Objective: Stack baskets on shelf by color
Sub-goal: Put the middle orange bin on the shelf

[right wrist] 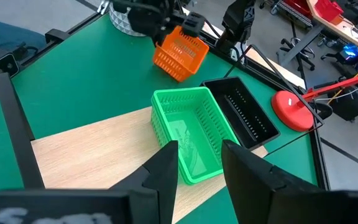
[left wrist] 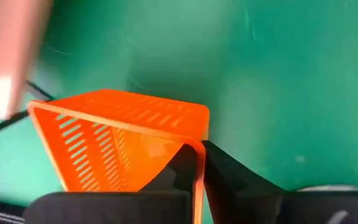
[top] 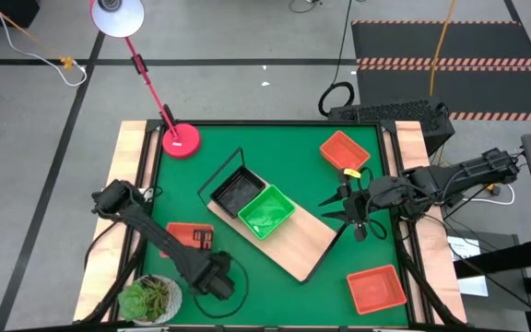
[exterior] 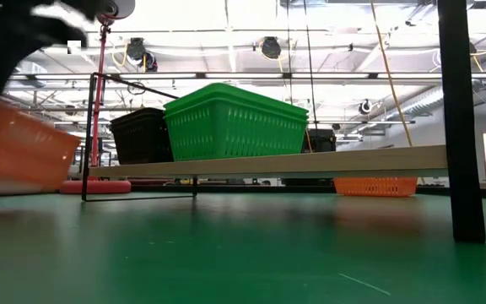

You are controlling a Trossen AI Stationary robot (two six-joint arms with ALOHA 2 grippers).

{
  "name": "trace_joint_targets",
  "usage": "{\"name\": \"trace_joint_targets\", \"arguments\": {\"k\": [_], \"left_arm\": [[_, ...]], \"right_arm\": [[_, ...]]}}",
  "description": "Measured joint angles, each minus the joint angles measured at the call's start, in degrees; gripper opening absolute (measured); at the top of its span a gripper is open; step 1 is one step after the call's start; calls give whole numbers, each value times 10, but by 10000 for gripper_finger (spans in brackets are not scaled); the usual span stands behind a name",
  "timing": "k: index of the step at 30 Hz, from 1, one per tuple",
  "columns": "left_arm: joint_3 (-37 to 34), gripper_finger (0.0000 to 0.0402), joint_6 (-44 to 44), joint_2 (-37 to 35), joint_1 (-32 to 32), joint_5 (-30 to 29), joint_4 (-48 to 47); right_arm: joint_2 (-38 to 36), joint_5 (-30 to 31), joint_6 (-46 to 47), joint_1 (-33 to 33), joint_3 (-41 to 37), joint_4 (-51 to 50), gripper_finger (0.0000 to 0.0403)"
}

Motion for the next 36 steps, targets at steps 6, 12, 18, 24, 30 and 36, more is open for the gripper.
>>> {"name": "trace_joint_targets", "arguments": {"k": [6,12,18,24,30,36], "left_arm": [[122,14,-5,0,34,-35,-31],[247,22,10,0,52,-134,-1],[327,22,34,0,51,-232,66],[340,9,117,0,53,-296,193],[327,32,92,0,79,-305,311],[327,15,57,5,103,-313,350]], "right_arm": [[0,0,1,0,0,4,116],[0,0,8,0,0,4,116],[0,0,13,0,0,4,116],[0,0,12,0,0,4,116],[0,0,11,0,0,-19,116],[-4,30,6,0,0,-85,116]]}}
